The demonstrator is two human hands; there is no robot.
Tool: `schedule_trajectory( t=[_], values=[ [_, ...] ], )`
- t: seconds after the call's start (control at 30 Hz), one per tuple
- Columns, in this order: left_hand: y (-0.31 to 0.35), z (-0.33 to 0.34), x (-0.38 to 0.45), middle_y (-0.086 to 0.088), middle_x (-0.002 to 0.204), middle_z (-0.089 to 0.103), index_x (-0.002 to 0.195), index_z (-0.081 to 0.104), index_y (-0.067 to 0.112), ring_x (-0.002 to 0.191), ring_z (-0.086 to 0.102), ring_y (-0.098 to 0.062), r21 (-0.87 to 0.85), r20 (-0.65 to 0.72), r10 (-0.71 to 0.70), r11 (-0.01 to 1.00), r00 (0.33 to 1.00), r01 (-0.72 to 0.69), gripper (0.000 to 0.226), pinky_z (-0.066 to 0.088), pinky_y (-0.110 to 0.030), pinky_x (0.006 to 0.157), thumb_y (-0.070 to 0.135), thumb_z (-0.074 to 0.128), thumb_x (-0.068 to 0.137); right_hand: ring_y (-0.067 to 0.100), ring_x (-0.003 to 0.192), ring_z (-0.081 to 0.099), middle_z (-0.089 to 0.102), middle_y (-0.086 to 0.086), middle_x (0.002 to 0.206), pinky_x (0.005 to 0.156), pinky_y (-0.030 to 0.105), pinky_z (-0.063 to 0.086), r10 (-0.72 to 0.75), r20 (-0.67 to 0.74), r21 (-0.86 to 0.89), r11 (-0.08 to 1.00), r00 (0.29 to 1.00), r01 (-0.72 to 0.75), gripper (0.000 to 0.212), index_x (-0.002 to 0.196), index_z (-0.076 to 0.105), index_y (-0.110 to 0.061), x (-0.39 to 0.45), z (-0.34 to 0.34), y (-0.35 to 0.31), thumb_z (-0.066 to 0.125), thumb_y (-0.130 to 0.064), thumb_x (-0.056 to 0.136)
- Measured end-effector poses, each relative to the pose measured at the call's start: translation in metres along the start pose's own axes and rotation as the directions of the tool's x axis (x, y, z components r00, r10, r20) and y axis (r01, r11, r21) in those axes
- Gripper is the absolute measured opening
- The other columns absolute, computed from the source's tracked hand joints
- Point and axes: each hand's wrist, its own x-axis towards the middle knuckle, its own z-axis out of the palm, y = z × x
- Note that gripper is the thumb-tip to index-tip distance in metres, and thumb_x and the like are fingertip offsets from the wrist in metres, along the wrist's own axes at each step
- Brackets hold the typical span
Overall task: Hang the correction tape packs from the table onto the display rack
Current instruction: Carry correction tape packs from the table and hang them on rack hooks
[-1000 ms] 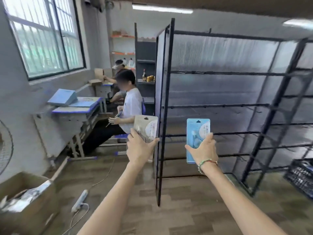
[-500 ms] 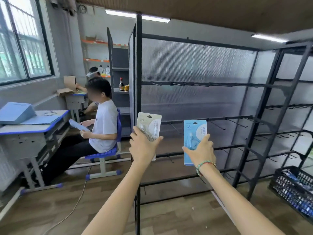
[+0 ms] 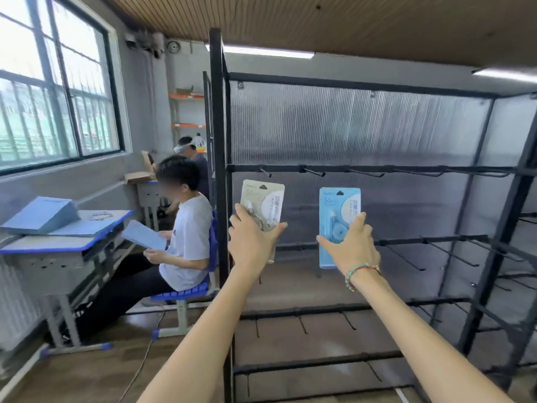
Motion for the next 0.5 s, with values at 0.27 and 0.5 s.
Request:
schedule_trajectory(
  t=[0.27,0.5],
  values=[
    [0.029,0.029,0.029,-0.014,0.133,0.044,0.143,0.025,0.005,0.12,0.048,-0.033,-0.001,-0.108,-0.053,0.999,0.993,0.054,0.107,0.049,-0.048,0.088,0.063,0.075,0.068,0.03,0.12,0.045,0.037,0.013,0.133,0.082,0.043,0.047,-0.161,0.029,0.024,0.987,0.987,0.16,0.109,0.15,0.001,-0.006,0.071,0.002,-0.001,0.065,-0.059,0.078],
    [0.031,0.04,0.03,-0.015,0.132,0.045,0.141,0.028,0.006,0.117,0.051,-0.034,0.043,-0.15,-0.111,0.992,0.982,0.119,0.105,0.049,-0.05,0.088,0.065,0.074,0.067,0.029,0.121,0.045,0.038,0.013,0.134,0.085,0.043,0.047,-0.233,0.098,0.023,0.972,0.967,0.232,0.108,0.15,0.002,-0.006,0.089,0.01,0.001,0.063,-0.061,0.079]
  ],
)
